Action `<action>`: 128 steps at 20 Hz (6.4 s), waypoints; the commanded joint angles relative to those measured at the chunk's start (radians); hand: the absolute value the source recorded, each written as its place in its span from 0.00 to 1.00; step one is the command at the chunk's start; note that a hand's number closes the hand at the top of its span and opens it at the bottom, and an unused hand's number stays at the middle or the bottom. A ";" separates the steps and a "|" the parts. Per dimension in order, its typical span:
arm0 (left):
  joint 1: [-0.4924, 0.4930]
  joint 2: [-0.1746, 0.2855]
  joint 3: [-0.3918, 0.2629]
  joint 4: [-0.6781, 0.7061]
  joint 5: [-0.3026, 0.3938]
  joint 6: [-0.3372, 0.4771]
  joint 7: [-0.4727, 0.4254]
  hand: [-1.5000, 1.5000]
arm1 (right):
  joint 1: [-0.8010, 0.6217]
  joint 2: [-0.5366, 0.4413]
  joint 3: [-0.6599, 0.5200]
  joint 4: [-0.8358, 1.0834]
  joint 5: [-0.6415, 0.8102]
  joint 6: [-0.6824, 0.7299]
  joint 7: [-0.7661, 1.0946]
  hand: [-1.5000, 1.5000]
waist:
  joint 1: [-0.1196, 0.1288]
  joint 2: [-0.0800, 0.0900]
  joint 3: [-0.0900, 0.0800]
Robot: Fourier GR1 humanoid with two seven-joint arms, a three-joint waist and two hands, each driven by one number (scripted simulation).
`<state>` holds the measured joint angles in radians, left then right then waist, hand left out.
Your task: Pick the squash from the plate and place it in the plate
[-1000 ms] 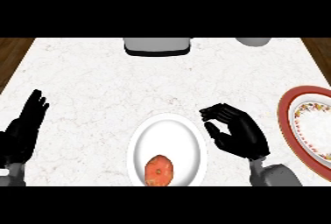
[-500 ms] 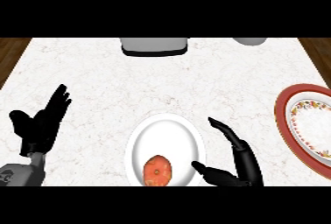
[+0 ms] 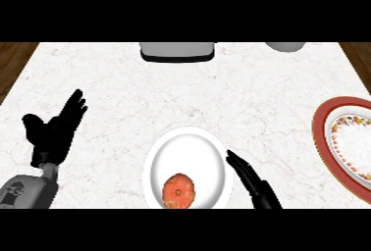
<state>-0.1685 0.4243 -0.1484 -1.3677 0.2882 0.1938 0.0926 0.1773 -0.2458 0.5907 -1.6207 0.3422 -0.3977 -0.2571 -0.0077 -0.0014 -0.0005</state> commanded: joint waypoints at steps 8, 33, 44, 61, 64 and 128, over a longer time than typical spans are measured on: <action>-0.001 -0.015 0.038 0.002 -0.026 -0.033 0.015 0.50 | -0.058 -0.005 0.144 -0.200 0.269 0.192 0.530 0.00 | 0.008 0.000 -0.001; -0.008 -0.153 0.086 -0.043 -0.189 -0.036 0.067 0.50 | -0.319 0.244 0.088 0.145 0.477 0.451 0.767 0.00 | 0.009 0.001 0.001; 0.034 -0.116 0.173 -0.096 -0.165 -0.158 0.079 0.50 | -0.382 0.246 0.160 0.264 0.458 0.464 0.804 0.00 | 0.012 0.001 0.001; -0.019 -0.158 0.211 -0.002 -0.210 -0.169 0.069 0.50 | -0.456 0.233 0.298 0.277 0.522 0.215 0.802 1.00 | 0.003 0.000 0.000; 0.032 -0.188 0.180 -0.111 -0.211 -0.143 0.118 0.50 | -0.278 -0.073 0.386 -0.009 0.489 0.265 0.642 1.00 | -0.008 -0.009 0.001; 0.013 -0.193 0.211 -0.073 -0.246 -0.184 0.081 0.50 | -0.328 -0.730 -0.720 0.867 -0.705 1.040 -0.539 0.00 | -0.002 -0.002 0.000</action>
<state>-0.1531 0.2204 0.0623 -1.4252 0.0420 0.0199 0.1671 -0.1839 -0.9499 -0.1241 -0.7765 -0.2845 0.3976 -0.8201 -0.0059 -0.0028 -0.0003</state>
